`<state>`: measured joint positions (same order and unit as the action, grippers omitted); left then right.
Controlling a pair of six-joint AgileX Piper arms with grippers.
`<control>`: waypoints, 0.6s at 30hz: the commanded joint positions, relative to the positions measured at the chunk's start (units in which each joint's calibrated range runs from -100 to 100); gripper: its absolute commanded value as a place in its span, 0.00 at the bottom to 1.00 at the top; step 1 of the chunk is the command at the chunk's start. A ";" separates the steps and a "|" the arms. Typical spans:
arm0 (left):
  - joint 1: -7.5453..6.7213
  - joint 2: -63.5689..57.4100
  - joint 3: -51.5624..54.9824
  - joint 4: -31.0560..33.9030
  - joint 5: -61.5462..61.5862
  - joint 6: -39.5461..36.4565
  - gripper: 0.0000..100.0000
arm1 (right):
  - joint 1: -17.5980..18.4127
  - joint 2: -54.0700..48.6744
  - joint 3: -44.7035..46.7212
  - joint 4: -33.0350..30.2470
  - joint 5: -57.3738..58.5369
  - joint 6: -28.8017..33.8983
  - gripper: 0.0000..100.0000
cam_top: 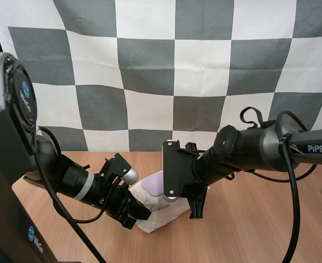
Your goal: Open the wet wipes lid
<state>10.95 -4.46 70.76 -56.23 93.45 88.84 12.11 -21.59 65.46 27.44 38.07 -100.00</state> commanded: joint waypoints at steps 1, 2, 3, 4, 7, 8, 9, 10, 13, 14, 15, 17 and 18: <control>-0.01 0.02 0.03 -0.04 0.07 0.11 0.00 | 1.40 0.03 0.04 0.55 -2.30 0.00 0.51; -0.01 0.02 0.03 -0.04 0.07 0.11 0.00 | 1.86 0.03 0.04 1.17 -4.21 0.00 0.51; -0.01 0.02 0.03 -0.04 0.07 0.11 0.00 | 2.09 0.03 0.04 1.45 -5.05 0.00 0.51; -0.01 0.02 0.03 -0.04 0.07 0.11 0.00 | 2.28 0.03 0.04 1.45 -5.63 0.00 0.51; -0.01 0.02 0.03 -0.04 0.07 0.11 0.00 | 2.28 0.03 0.04 1.34 -5.80 0.00 0.50; -0.01 0.02 0.03 -0.04 0.07 0.11 0.00 | 2.28 0.03 0.04 1.34 -5.80 0.00 0.49; -0.01 0.02 0.03 -0.04 -0.13 0.12 0.00 | 2.28 0.03 0.04 1.34 -5.80 0.00 0.48; -0.01 0.02 0.03 -0.04 -0.13 0.12 0.00 | 2.28 0.03 0.04 1.34 -5.80 0.00 0.48; -0.01 0.02 0.03 -0.04 -0.13 0.12 0.00 | 2.28 0.03 0.04 1.22 -6.42 0.00 0.48; -0.01 0.02 0.03 -0.04 -0.13 0.12 0.00 | 2.28 0.03 0.04 0.84 -6.42 0.00 0.48; -0.01 0.02 0.03 -0.04 -0.13 0.12 0.00 | 2.28 0.03 0.04 0.42 -6.42 0.00 0.48; -0.01 0.02 0.03 -0.04 -0.26 0.12 0.00 | 2.28 0.03 0.04 -0.34 -6.42 0.00 0.48; -0.01 0.02 0.03 -0.04 -0.26 0.12 0.00 | 2.20 0.03 0.04 -0.36 -6.42 0.00 0.48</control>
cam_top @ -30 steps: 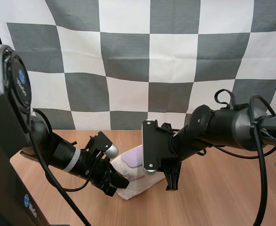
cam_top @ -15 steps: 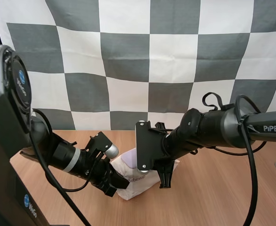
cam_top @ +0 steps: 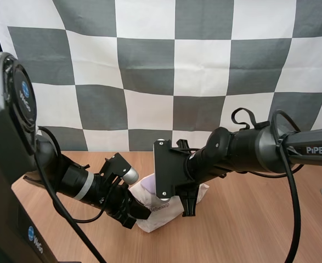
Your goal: Open the wet wipes lid
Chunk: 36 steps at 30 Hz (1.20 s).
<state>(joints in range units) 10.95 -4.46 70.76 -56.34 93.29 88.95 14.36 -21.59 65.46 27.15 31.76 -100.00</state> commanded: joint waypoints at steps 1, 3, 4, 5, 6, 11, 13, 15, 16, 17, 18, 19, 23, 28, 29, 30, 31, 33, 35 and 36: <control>-0.01 0.02 0.03 0.07 -0.26 0.02 0.00 | -0.05 0.03 0.04 -0.06 -0.27 0.00 0.48; -0.01 0.02 0.03 0.07 -0.44 0.02 0.00 | -0.05 0.03 0.04 -0.06 -0.27 0.00 0.48; -0.01 0.02 0.03 0.07 -0.68 0.02 0.00 | -0.05 0.03 0.04 -0.06 -0.27 0.00 0.48; -0.01 0.02 0.03 0.07 -0.84 0.02 0.00 | -0.05 0.03 0.04 -0.06 -0.27 0.00 0.48; -0.01 0.02 0.03 0.07 -0.97 0.02 0.00 | -0.05 0.03 0.04 -0.06 -0.47 0.00 0.48; -0.01 0.02 0.03 0.07 -0.94 0.11 0.00 | -0.12 0.03 0.04 -0.06 -0.85 0.00 0.34; -0.01 0.02 0.03 0.07 -1.15 0.22 0.00 | -0.12 0.03 0.04 0.05 -0.85 0.00 0.16; -0.01 0.02 0.03 0.07 -1.70 0.22 0.00 | -0.12 0.03 0.04 0.17 -0.85 0.00 0.00; -0.01 0.02 0.03 0.07 -1.70 0.22 0.00 | -0.12 0.03 0.04 0.35 -0.85 0.00 0.00; -0.01 0.02 0.03 0.07 -1.70 0.22 0.00 | -0.12 0.03 0.04 0.47 -0.85 0.00 0.00; -0.01 0.02 0.03 0.07 -1.70 0.22 0.00 | -0.12 0.03 0.04 0.61 -0.85 0.00 0.00; -0.01 0.02 0.03 0.07 -1.70 0.22 0.00 | -0.12 0.03 0.04 1.25 -0.85 0.00 0.00; -0.01 0.02 0.03 0.07 -2.16 0.26 0.00 | -0.12 0.03 0.04 2.15 -0.85 0.00 0.00; -0.01 0.02 0.03 0.07 -4.22 0.33 0.00 | -0.12 0.03 -0.25 2.15 -6.61 0.00 0.00; -0.01 0.02 0.03 0.07 -4.31 0.33 0.00 | -0.12 0.03 -0.35 2.15 -7.44 0.00 0.00; -0.01 0.02 0.03 0.07 -4.43 0.33 0.00 | -0.12 0.03 -0.77 2.15 -7.88 0.00 0.00; -0.01 0.02 0.03 0.07 -4.52 0.33 0.00 | -0.12 0.03 -0.82 2.15 -7.88 0.00 0.00; -0.01 0.02 0.03 0.07 -4.66 0.42 0.00 | -0.12 0.03 -1.39 2.15 -7.95 0.00 0.00; -0.01 0.02 0.03 0.07 -5.11 0.45 0.00 | -0.12 0.03 -2.04 2.15 -7.95 0.00 0.00; -0.01 0.02 0.03 0.07 -5.63 0.45 0.00 | -0.12 0.03 -2.25 2.15 -7.95 0.00 0.00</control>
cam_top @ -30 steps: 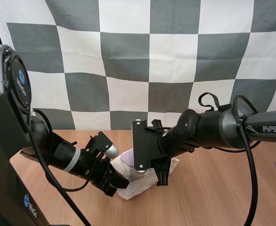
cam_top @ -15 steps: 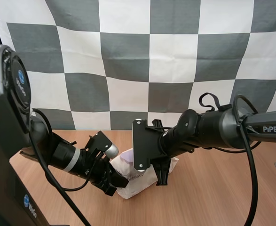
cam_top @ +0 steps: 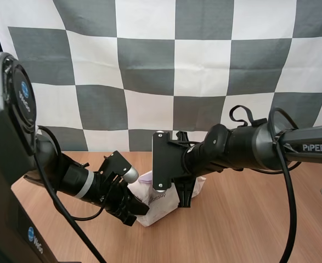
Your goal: Open the wet wipes lid
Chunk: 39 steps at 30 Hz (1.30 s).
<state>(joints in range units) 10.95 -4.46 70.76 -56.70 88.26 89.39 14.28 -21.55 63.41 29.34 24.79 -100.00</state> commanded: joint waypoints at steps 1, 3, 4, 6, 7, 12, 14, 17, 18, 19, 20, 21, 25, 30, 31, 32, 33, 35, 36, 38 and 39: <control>-0.01 0.02 0.03 0.43 -1.13 0.00 0.00 | -0.04 -0.01 -0.68 -0.05 -0.98 0.00 0.00; -0.01 0.02 0.03 0.54 -1.20 0.00 0.00 | -0.04 -0.01 -1.34 -0.05 -0.98 0.00 0.00; -0.01 0.02 0.03 0.66 -1.20 0.00 0.00 | -0.04 -0.01 -1.48 -0.05 -1.40 0.00 0.00; -0.01 0.02 0.03 0.65 -1.37 0.00 0.00 | -0.04 -0.01 -1.48 -0.05 -1.81 0.00 0.00; -0.01 0.02 0.03 0.65 -1.37 0.00 0.00 | -0.04 -0.01 -1.48 -0.05 -1.81 0.00 0.00; -0.01 0.02 0.03 1.53 -3.45 0.00 0.00 | -0.04 -0.01 -1.48 -0.86 -3.96 0.00 0.00; -0.01 0.02 0.03 1.65 -5.06 0.00 0.00 | -0.04 -0.01 -1.48 -0.98 -5.25 0.00 0.00; -0.01 0.02 0.63 1.63 -5.63 0.43 0.00 | -0.04 -0.01 -1.78 -0.98 -6.30 0.00 0.00; -0.01 0.02 0.87 1.45 -5.63 0.90 0.00 | -0.04 -0.01 -2.10 -0.72 -6.00 0.00 0.00; -0.01 0.13 0.95 1.36 -5.63 0.90 0.00 | -0.04 -0.14 -2.10 -0.45 -5.27 0.00 0.00; -0.01 0.22 0.95 1.36 -5.63 0.90 0.00 | -0.04 -0.14 -2.10 -0.45 -5.27 0.00 0.00; -0.01 0.16 0.95 1.36 -5.63 0.99 0.00 | -0.04 -0.14 -2.10 -0.45 -5.06 0.00 0.00; -0.01 0.16 0.95 1.36 -5.84 1.36 0.00 | -0.04 -0.14 -2.10 -0.45 -5.56 0.00 0.00; -0.01 0.16 0.95 1.23 -9.00 1.47 0.00 | -0.04 -0.14 -2.10 -0.76 -4.40 0.00 0.00; -0.01 0.16 0.95 1.23 -9.33 1.47 0.00 | -0.21 -0.45 -2.10 -2.01 -2.62 0.00 0.00; -0.01 0.16 0.95 1.23 -9.57 1.47 0.00 | -0.38 -0.90 -2.10 -5.23 3.21 0.00 0.00; -0.01 0.16 0.95 1.23 -9.57 1.47 0.00 | -0.43 -1.18 -2.10 -8.41 7.96 0.00 0.00; -0.01 0.16 0.95 1.23 -9.54 1.56 0.00 | -0.43 -1.42 -2.10 -14.22 14.03 0.00 0.00; -0.01 0.16 0.95 1.23 -9.54 1.61 0.00 | -0.43 -1.58 -2.10 -16.85 14.74 1.65 0.00; -0.01 0.16 0.95 1.23 -9.54 1.61 0.00 | -0.43 -1.86 -2.10 -21.43 15.77 6.41 0.00; -0.01 0.16 0.95 1.09 -9.54 1.63 0.00 | -0.43 -1.86 -2.10 -23.49 17.28 8.18 0.00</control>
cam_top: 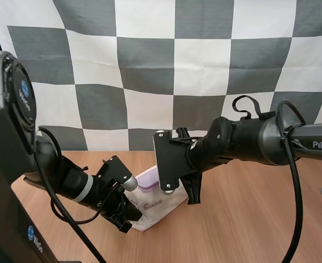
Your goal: Open the wet wipes lid
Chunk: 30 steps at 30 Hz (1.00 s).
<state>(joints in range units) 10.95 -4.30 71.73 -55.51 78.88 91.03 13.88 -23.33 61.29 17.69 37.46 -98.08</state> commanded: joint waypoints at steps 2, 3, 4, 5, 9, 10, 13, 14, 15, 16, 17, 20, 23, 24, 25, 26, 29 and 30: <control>-0.01 0.00 -0.02 -0.10 -0.16 0.00 0.00 | -0.03 -0.08 0.01 -13.81 8.71 8.19 0.00; -0.01 0.00 -0.02 -0.10 0.11 0.00 0.00 | -0.03 -0.08 0.01 -13.81 11.38 8.29 0.00; -0.01 0.00 -0.02 -0.10 0.11 0.00 0.00 | -0.03 -0.08 0.01 -13.81 12.94 8.29 0.00; -0.01 0.00 -0.02 -0.10 0.25 0.00 0.00 | -0.03 -0.08 0.01 -13.51 13.60 8.29 0.00; -0.01 0.00 -0.02 -0.10 0.59 0.00 0.00 | 0.15 0.04 0.01 -10.39 10.57 8.09 0.00; -0.01 0.00 -0.02 -0.10 0.84 0.00 0.00 | 0.15 0.17 0.01 -9.46 9.82 7.84 0.00; -0.01 0.00 -0.02 -0.10 1.88 0.00 0.00 | 0.49 1.27 0.01 -6.90 7.39 6.61 0.00; -0.01 0.00 -0.02 -0.10 1.89 0.10 0.00 | 0.67 2.00 0.01 -6.45 6.83 6.36 0.00; -0.01 0.00 -0.02 -0.10 1.89 0.18 0.00 | 0.88 2.59 0.01 -6.22 5.52 6.25 0.00; -0.01 0.00 -0.02 -0.10 1.89 0.37 0.00 | 1.18 3.11 0.01 -6.22 4.32 6.25 0.00; -0.01 0.00 -0.02 -0.10 1.89 0.37 0.00 | 1.36 3.24 0.01 -6.22 3.21 6.25 0.00; -0.01 0.00 -0.02 -0.10 1.89 0.37 0.00 | 2.08 3.23 0.01 -6.09 1.56 6.25 0.00; -0.01 0.00 -0.02 -0.10 1.89 0.37 0.00 | 2.35 3.23 0.01 -6.51 -0.26 6.25 0.00; -0.01 0.00 -0.02 -0.10 1.89 0.60 0.00 | 2.43 3.23 0.01 -7.00 -0.78 6.25 0.00; -0.01 0.00 -0.02 -0.10 1.89 0.88 0.00 | 2.43 3.23 0.01 -7.00 -1.50 6.25 0.00; -0.01 0.00 -0.02 -0.10 1.72 0.99 0.00 | 2.43 3.23 0.01 -7.27 -1.96 6.25 0.00; -0.01 0.00 -0.02 -0.10 1.19 0.99 0.00 | 2.43 3.23 0.01 -7.93 -3.74 6.25 0.00; -0.01 0.00 -0.02 -0.10 1.19 1.21 0.00 | 2.43 3.23 0.01 -7.93 -4.82 6.25 0.00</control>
<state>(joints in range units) 10.95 -4.30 71.73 -55.51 80.29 92.07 16.31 -20.11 61.29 9.72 33.66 -91.81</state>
